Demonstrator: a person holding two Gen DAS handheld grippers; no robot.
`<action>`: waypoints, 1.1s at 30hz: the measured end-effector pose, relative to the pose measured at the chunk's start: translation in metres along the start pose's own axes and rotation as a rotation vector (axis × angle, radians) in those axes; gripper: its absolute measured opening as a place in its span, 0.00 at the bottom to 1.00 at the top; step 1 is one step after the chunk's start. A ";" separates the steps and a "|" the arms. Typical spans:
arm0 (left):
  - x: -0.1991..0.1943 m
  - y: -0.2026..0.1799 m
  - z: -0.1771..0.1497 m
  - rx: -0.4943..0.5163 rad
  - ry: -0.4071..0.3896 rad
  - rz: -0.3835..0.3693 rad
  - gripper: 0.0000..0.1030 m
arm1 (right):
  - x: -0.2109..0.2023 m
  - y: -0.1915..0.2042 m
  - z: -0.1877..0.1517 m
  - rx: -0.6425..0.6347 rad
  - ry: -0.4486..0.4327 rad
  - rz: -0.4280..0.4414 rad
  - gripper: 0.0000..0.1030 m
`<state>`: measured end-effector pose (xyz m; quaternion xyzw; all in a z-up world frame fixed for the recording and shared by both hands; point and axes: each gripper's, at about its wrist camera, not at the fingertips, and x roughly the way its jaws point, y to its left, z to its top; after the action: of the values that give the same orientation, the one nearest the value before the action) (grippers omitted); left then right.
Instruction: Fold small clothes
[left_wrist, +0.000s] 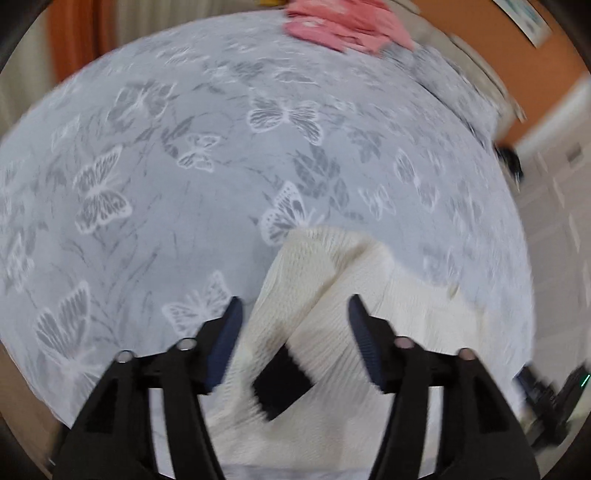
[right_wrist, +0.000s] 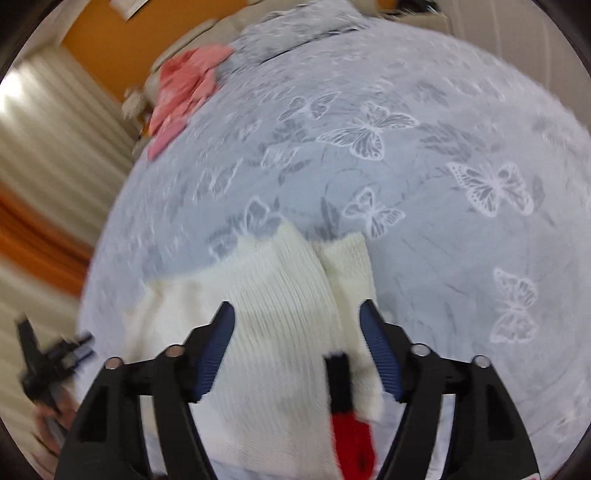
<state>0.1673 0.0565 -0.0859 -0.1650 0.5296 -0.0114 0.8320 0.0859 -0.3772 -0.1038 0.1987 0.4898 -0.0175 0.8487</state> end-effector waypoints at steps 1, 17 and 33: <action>0.001 -0.003 -0.008 0.051 -0.002 0.031 0.60 | 0.008 0.003 -0.005 -0.039 0.025 -0.038 0.67; 0.077 -0.034 -0.013 0.229 0.113 0.107 0.22 | 0.064 0.007 0.021 -0.046 0.110 -0.088 0.07; 0.015 0.000 -0.028 0.213 0.005 0.207 0.52 | 0.004 -0.033 -0.037 0.053 0.061 -0.122 0.51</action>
<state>0.1489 0.0466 -0.1098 -0.0204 0.5416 0.0178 0.8402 0.0498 -0.3941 -0.1339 0.1911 0.5261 -0.0759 0.8252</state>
